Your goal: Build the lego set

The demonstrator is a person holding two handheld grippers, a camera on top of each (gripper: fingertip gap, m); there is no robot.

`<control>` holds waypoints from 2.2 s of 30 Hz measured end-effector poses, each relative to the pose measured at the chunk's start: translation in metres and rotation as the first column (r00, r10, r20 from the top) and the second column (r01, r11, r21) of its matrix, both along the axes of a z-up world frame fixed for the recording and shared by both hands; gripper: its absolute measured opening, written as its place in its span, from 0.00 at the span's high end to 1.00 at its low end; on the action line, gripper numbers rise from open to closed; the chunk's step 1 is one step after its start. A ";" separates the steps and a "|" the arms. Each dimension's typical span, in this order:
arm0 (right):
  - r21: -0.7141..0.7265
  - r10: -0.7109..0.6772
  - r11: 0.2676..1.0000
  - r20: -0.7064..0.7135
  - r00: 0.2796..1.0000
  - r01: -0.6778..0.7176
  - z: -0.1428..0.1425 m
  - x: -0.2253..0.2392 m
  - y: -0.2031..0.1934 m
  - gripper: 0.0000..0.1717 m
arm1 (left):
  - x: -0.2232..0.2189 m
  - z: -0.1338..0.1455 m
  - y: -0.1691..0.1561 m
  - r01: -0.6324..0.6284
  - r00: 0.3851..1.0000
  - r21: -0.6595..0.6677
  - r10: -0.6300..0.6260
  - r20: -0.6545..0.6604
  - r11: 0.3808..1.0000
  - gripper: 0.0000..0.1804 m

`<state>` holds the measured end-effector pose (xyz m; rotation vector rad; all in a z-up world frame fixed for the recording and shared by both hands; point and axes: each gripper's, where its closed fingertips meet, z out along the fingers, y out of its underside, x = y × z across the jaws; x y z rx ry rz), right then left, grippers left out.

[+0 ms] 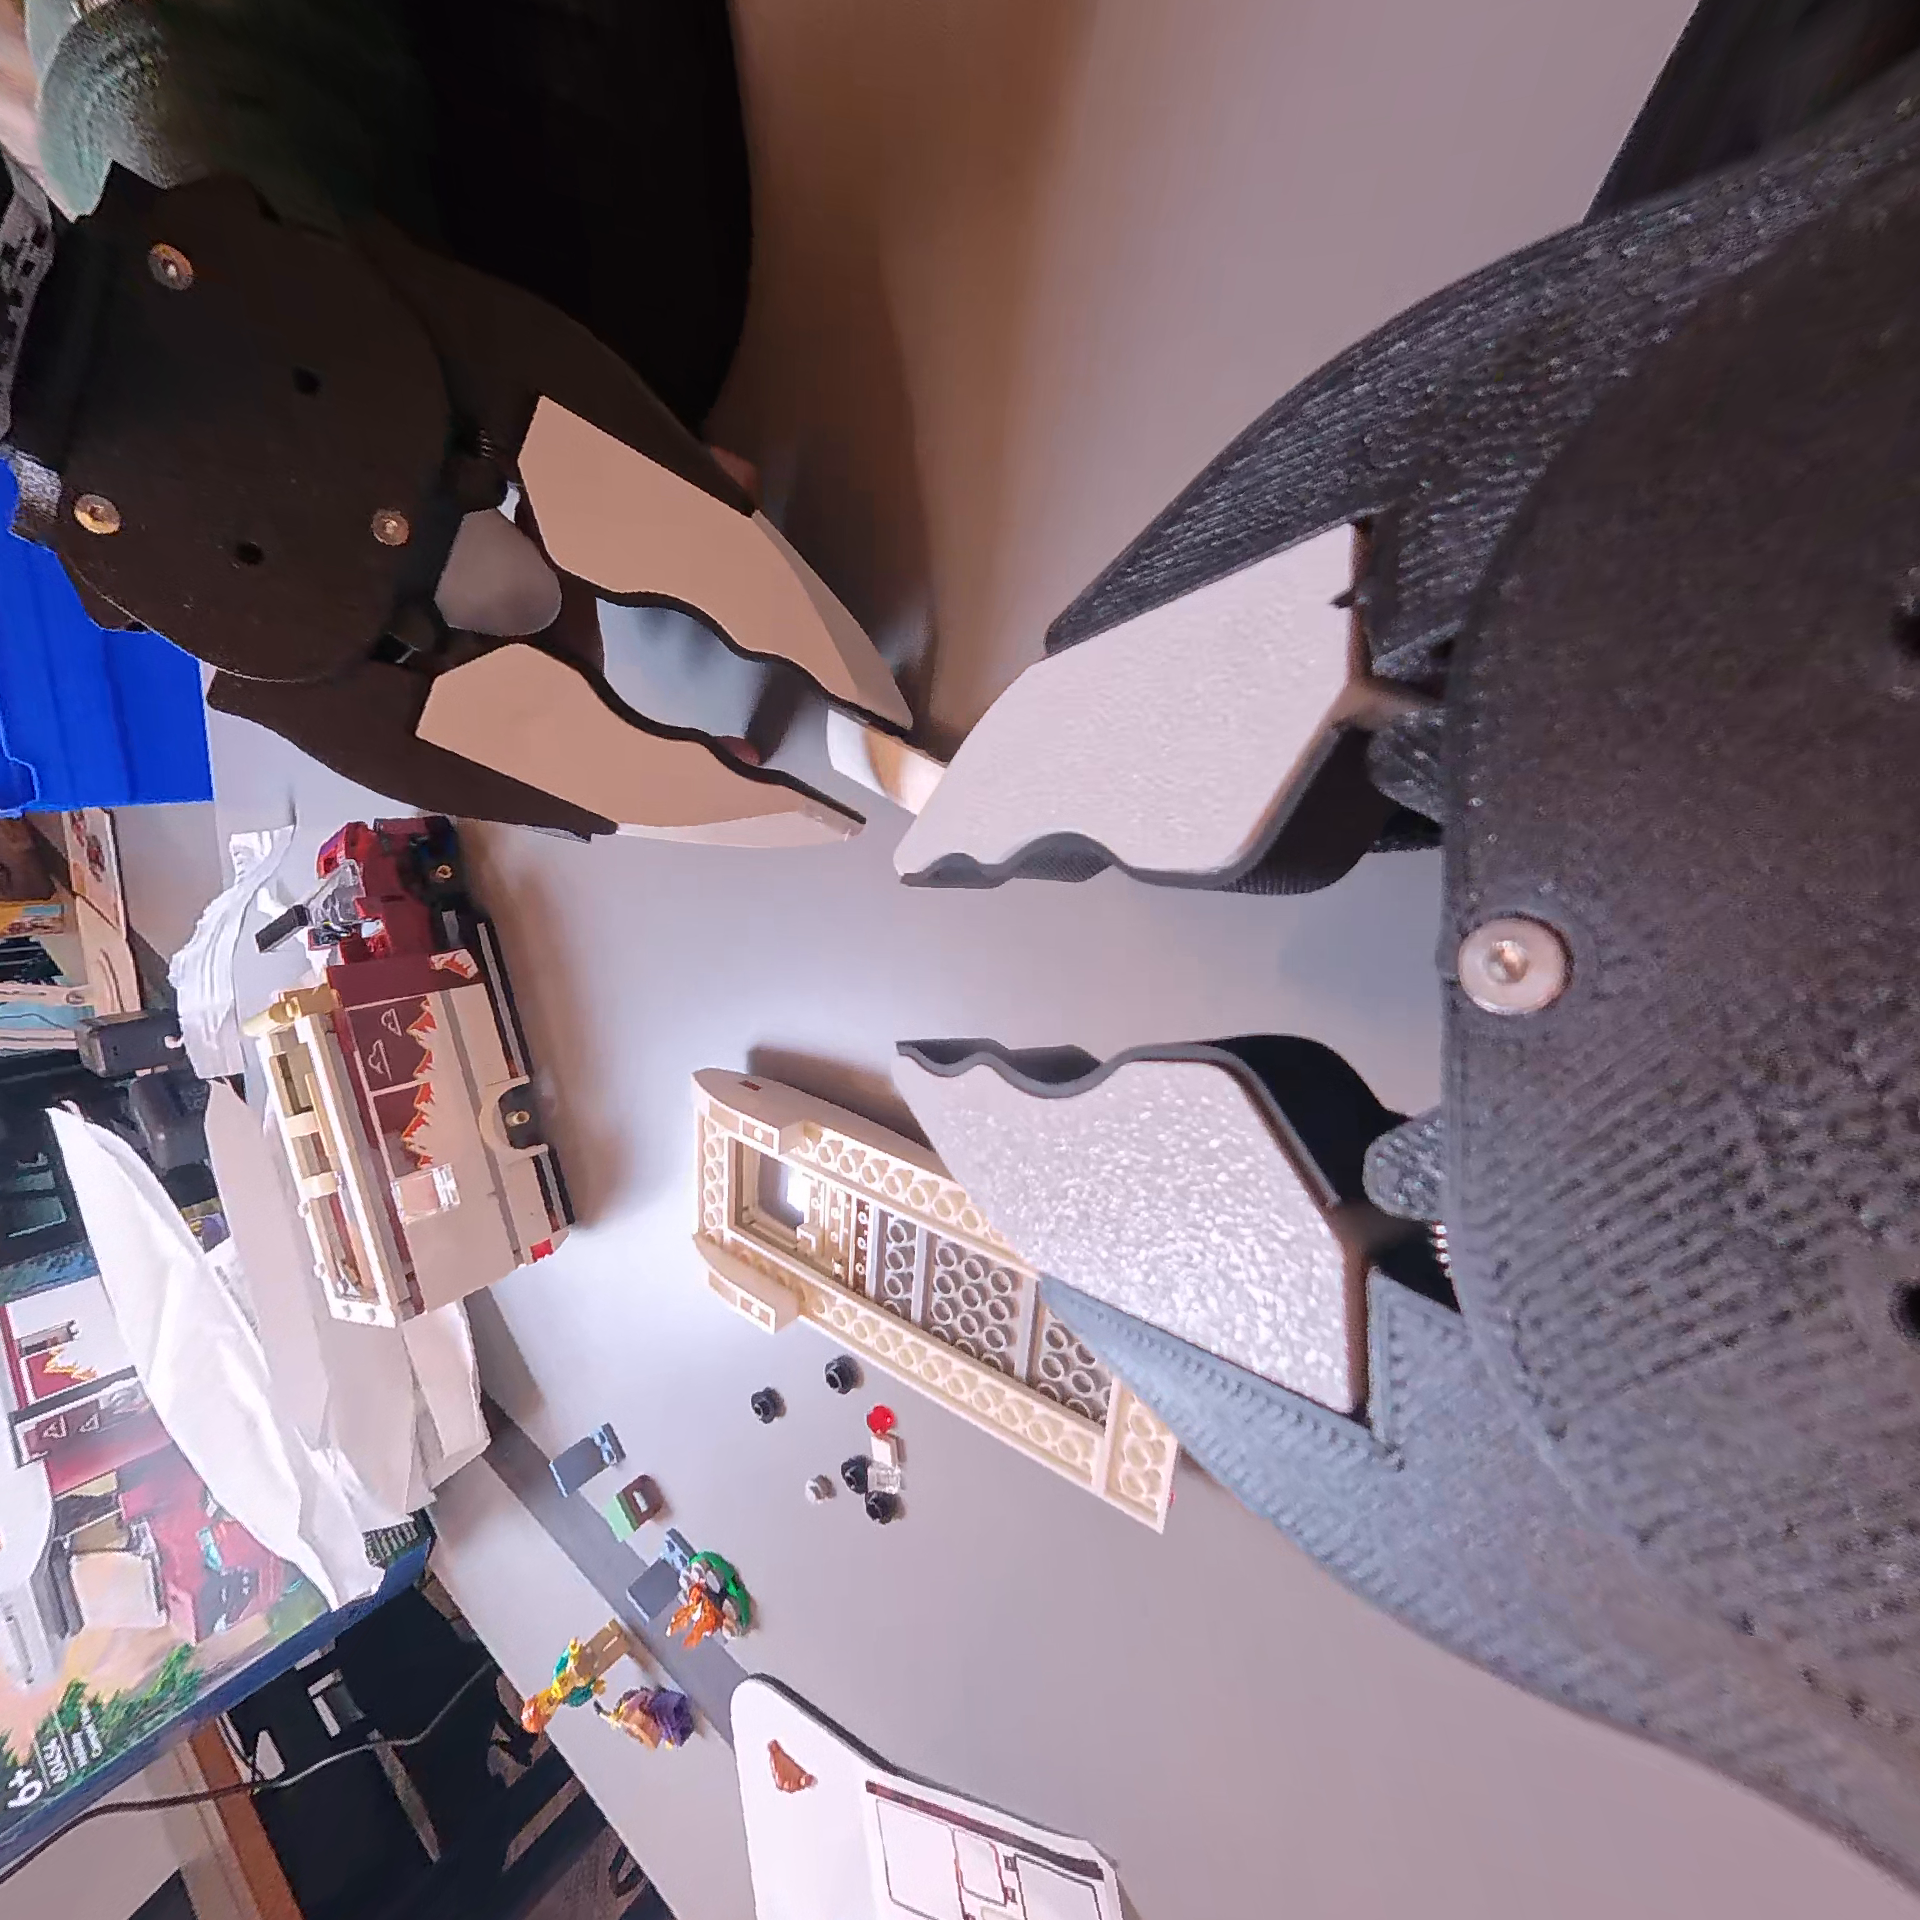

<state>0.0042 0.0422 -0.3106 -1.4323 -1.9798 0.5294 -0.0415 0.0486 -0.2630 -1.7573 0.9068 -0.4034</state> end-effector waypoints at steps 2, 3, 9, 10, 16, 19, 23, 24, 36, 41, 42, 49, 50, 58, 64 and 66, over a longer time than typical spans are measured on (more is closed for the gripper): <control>-0.009 -0.005 1.000 -0.006 1.000 0.005 0.001 0.000 0.001 0.87 | -0.001 0.000 0.001 -0.009 1.000 0.003 0.009 -0.004 1.000 0.85; -0.007 -0.008 1.000 -0.007 1.000 0.008 0.001 0.000 0.002 0.86 | -0.002 0.000 0.002 -0.015 1.000 0.005 0.015 -0.007 1.000 0.85; -0.018 -0.010 1.000 -0.025 1.000 0.010 0.002 -0.001 0.001 0.83 | -0.012 0.005 0.008 -0.077 0.997 0.028 0.077 0.014 0.997 0.85; -0.016 -0.012 1.000 -0.027 1.000 0.011 0.002 -0.001 0.002 0.83 | -0.016 0.007 0.011 -0.105 0.994 0.036 0.104 0.017 0.994 0.85; -0.032 -0.051 0.998 -0.114 0.992 0.048 0.014 -0.009 0.010 0.81 | -0.085 0.058 0.059 -0.435 0.895 0.294 0.446 0.033 0.851 0.95; -0.021 -0.085 0.996 -0.199 0.976 0.082 0.024 -0.013 0.019 0.81 | -0.134 0.104 0.105 -0.554 0.794 0.432 0.608 0.016 0.712 0.95; 0.000 -0.108 0.994 -0.277 0.955 0.113 0.035 -0.012 0.028 0.82 | -0.200 0.143 0.182 -0.691 0.669 0.402 0.743 0.040 0.601 0.87; 0.002 -0.110 0.993 -0.290 0.951 0.116 0.037 -0.012 0.029 0.82 | -0.213 0.146 0.200 -0.703 0.649 0.399 0.760 0.023 0.588 0.86; -0.011 -0.125 0.992 -0.325 0.937 0.129 0.041 -0.011 0.033 0.84 | -0.265 0.152 0.228 -0.829 0.524 0.047 0.743 0.416 0.558 1.00; -0.008 -0.133 0.990 -0.328 0.935 0.138 0.042 -0.010 0.034 0.84 | -0.262 0.157 0.213 -0.841 0.501 0.044 0.746 0.440 0.539 0.82; -0.015 -0.136 0.990 -0.329 0.934 0.139 0.043 -0.010 0.035 0.84 | -0.253 0.160 0.203 -0.837 0.509 0.069 0.724 0.465 0.544 0.81; -0.062 -0.073 0.996 -0.240 0.968 0.059 0.038 0.000 0.026 0.84 | -0.104 0.069 0.126 -0.360 0.931 0.026 0.358 0.071 0.933 0.72; -0.073 -0.050 0.997 -0.221 0.974 0.035 0.036 0.001 0.022 0.84 | -0.093 0.050 0.113 -0.305 0.952 -0.014 0.305 0.003 0.952 0.68; -0.128 0.024 0.991 -0.060 0.998 -0.031 0.008 0.006 0.005 0.80 | -0.067 -0.048 0.078 -0.103 0.951 -0.312 0.001 -0.310 0.944 0.54; -0.072 0.022 0.997 -0.018 1.000 -0.023 0.006 -0.001 0.008 0.84 | -0.091 -0.046 0.091 -0.107 0.922 -0.279 -0.010 -0.386 0.954 0.59; -0.088 0.017 0.996 -0.004 1.000 -0.018 0.005 -0.003 0.011 0.88 | -0.099 -0.038 0.096 -0.147 0.919 -0.233 0.046 -0.392 0.961 0.60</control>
